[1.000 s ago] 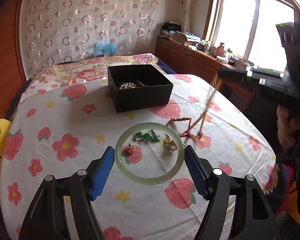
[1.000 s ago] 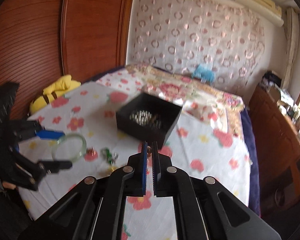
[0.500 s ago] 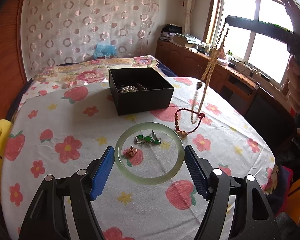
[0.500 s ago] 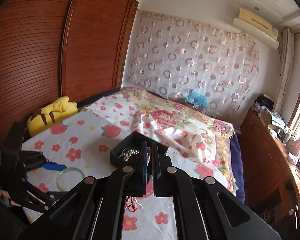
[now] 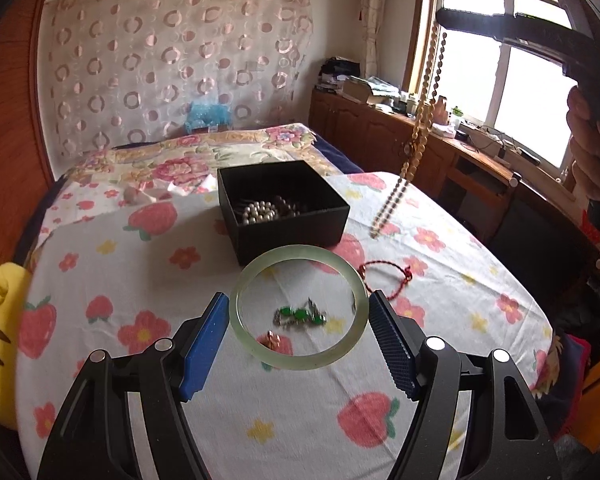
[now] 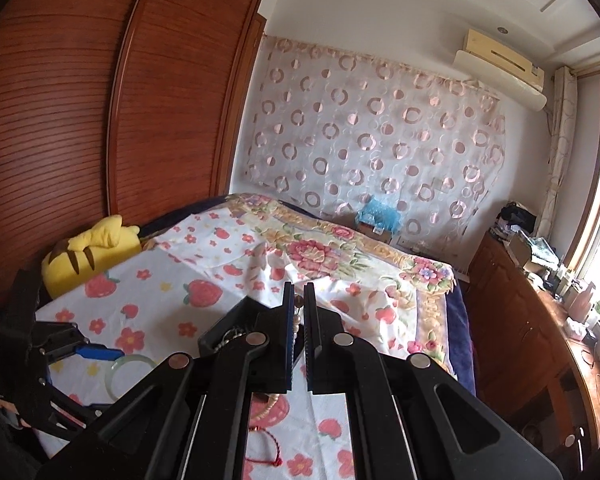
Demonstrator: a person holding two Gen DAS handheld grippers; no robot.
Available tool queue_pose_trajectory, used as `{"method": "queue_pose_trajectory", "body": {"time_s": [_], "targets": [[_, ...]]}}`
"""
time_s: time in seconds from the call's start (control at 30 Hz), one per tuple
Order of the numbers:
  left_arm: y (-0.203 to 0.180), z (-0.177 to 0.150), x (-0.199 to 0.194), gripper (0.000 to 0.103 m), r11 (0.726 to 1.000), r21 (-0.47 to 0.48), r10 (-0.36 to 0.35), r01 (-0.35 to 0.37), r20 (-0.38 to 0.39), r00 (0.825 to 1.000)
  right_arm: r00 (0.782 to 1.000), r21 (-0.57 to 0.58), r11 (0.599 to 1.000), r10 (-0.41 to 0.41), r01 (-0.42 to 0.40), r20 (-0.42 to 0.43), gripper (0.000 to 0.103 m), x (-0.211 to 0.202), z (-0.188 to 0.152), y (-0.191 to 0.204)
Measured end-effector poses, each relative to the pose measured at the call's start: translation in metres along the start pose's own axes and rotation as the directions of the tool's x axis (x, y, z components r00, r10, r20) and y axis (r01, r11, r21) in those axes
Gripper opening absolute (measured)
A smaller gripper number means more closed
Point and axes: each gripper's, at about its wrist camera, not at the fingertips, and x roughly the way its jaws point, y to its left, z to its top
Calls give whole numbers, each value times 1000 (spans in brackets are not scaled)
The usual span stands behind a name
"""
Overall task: Organize jewelry
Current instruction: 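Carry the pearl bracelet into the black box with the right gripper while the left lifts the jade bangle, then lower the jade bangle into the black box with the left gripper and release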
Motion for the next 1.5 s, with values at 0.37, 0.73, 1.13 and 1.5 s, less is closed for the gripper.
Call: {"method": "queue_pose_trajectory", "body": {"time_s": [0.37, 0.73, 1.13, 1.5], "targets": [[11, 36, 23, 68, 1000, 21, 13, -13, 9, 1000, 999, -3, 999, 36, -36, 39, 5, 38, 29, -6], [29, 69, 55, 68, 999, 24, 42, -42, -1, 999, 992, 37, 992, 118, -116, -35, 5, 100, 3, -12], [37, 94, 103, 68, 998, 42, 54, -53, -47, 997, 956, 123, 972, 221, -200, -190, 6, 172, -61, -6], [33, 101, 136, 68, 996, 67, 59, -53, -85, 995, 962, 177, 971, 194, -161, -192, 25, 171, -83, -34]]}}
